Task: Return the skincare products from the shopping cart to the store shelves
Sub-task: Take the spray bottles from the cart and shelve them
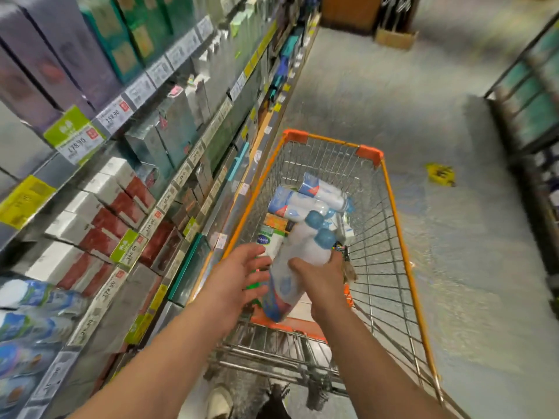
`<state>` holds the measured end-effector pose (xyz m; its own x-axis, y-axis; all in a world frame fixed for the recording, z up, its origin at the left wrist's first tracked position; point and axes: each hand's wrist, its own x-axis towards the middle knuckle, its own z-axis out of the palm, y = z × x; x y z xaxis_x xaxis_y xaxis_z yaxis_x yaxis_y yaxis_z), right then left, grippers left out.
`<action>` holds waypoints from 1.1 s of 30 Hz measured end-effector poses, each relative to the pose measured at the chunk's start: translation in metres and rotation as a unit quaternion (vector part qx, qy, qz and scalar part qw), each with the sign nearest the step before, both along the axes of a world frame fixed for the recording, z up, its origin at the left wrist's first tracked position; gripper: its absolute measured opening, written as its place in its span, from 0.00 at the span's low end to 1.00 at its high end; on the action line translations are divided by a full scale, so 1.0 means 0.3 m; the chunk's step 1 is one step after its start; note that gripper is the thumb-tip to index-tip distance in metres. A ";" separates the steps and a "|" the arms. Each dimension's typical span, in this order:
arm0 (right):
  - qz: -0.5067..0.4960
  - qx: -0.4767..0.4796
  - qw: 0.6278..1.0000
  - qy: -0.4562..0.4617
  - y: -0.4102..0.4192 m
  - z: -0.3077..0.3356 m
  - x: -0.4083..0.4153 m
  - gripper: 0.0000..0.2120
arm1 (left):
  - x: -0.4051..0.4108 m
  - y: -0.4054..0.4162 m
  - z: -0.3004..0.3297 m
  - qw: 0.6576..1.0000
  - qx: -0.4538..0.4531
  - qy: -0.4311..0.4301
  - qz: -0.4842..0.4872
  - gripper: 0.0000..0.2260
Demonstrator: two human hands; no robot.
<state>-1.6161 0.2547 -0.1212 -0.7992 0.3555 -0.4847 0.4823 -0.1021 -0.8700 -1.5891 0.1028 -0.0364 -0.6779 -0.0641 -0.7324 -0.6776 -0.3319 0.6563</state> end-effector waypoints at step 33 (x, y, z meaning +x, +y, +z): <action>0.223 -0.034 0.929 0.292 -0.030 0.868 0.199 0.32 | 0.170 -0.036 0.488 0.937 0.014 0.350 -0.010 0.27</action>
<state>-1.5563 0.2458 0.1393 -0.9936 -0.0903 0.0681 -0.0620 -0.0691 -0.9957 -1.5381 0.0920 0.1099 -0.9934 -0.0325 -0.1098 -0.0917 -0.3477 0.9331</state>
